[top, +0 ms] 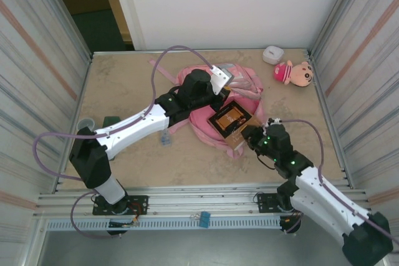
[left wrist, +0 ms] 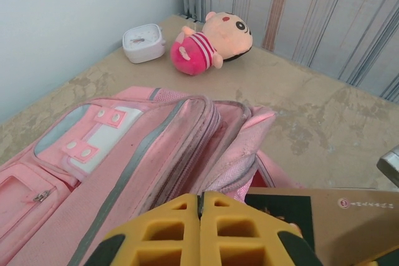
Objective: Pack books, pencil case, and school supplies into a backpack
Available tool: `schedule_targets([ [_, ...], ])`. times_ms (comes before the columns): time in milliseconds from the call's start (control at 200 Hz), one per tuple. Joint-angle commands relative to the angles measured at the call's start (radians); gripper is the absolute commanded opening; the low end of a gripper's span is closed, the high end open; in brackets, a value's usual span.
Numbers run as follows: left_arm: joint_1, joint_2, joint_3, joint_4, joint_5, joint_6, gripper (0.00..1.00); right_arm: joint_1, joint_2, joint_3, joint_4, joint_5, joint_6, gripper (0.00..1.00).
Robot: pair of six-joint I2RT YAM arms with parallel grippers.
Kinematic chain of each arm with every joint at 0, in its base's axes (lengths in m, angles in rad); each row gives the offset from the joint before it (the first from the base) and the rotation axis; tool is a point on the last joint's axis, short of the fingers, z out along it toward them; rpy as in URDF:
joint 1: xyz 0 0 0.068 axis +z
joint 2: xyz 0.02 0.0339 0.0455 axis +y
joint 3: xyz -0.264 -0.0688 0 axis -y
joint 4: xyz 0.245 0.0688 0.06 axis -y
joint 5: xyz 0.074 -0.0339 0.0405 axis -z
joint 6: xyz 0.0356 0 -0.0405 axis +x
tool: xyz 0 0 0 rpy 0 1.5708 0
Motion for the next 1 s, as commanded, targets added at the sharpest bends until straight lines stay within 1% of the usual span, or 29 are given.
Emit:
schedule_targets([
  [0, 0.010, -0.023, 0.036, 0.070, 0.023, -0.001, 0.00, 0.091, 0.075, 0.015, 0.355, 0.306, 0.041, 0.00],
  [40, 0.011, -0.022, 0.035, 0.073, 0.022, -0.005, 0.00, 0.100, 0.124, 0.010, 0.434, 0.316, 0.040, 0.00],
  [115, 0.017, -0.024, 0.030, 0.077, 0.029, -0.014, 0.00, 0.102, 0.209, 0.019, 0.539, 0.296, 0.048, 0.00],
  [205, 0.028, -0.024, 0.029, 0.076, 0.044, -0.022, 0.00, 0.107, 0.277, 0.047, 0.602, 0.290, 0.057, 0.00],
  [316, 0.038, -0.030, 0.019, 0.094, 0.065, -0.031, 0.00, 0.125, 0.382, 0.083, 0.661, 0.348, 0.063, 0.00],
  [406, 0.039, -0.033, 0.022, 0.092, 0.076, -0.036, 0.00, 0.125, 0.456, 0.106, 0.731, 0.369, 0.084, 0.00],
  [531, 0.042, -0.044, 0.025, 0.105, 0.103, -0.049, 0.00, 0.130, 0.576, 0.149, 0.788, 0.413, 0.158, 0.00],
  [677, 0.042, -0.058, 0.035, 0.122, 0.143, -0.073, 0.00, 0.144, 0.737, 0.202, 0.837, 0.484, 0.285, 0.00],
  [812, 0.046, -0.071, 0.023, 0.142, 0.147, -0.078, 0.00, 0.151, 0.861, 0.263, 0.826, 0.542, 0.348, 0.06],
  [927, 0.052, -0.079, 0.023, 0.130, 0.155, -0.074, 0.00, 0.142, 0.961, 0.312, 0.857, 0.522, 0.373, 0.10],
  [992, 0.058, -0.084, 0.015, 0.124, 0.140, -0.074, 0.00, 0.142, 1.005, 0.330, 0.865, 0.493, 0.393, 0.15],
])
